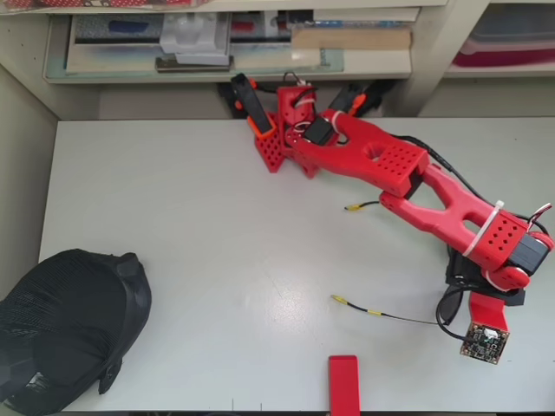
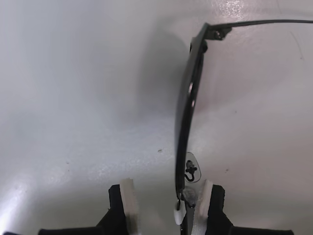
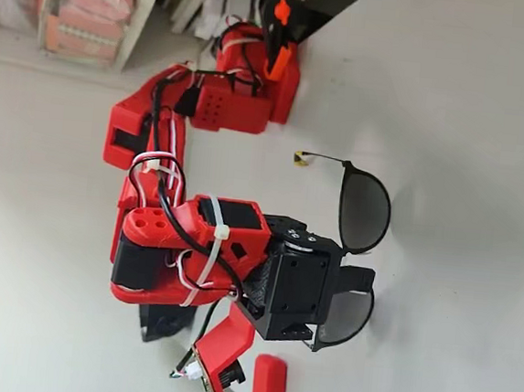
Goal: Place Meta Rayban sunglasses on black head mold for quality assessment
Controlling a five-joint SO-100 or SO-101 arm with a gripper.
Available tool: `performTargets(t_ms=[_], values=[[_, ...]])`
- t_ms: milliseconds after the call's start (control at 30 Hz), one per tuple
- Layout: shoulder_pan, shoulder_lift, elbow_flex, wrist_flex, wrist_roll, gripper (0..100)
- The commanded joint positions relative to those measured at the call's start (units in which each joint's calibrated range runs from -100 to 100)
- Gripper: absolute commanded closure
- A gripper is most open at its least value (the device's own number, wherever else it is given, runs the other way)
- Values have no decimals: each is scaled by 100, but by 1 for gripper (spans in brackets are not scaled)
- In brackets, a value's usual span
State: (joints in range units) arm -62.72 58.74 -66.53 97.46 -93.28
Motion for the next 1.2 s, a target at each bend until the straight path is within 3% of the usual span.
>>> performTargets(t_ms=[0, 467, 667, 1167], values=[[-163, -345, -544, 150, -58, 40], [-163, -362, -544, 159, -58, 40], [-163, -362, -490, 159, -71, 60], [-93, -362, -499, 237, -52, 59]])
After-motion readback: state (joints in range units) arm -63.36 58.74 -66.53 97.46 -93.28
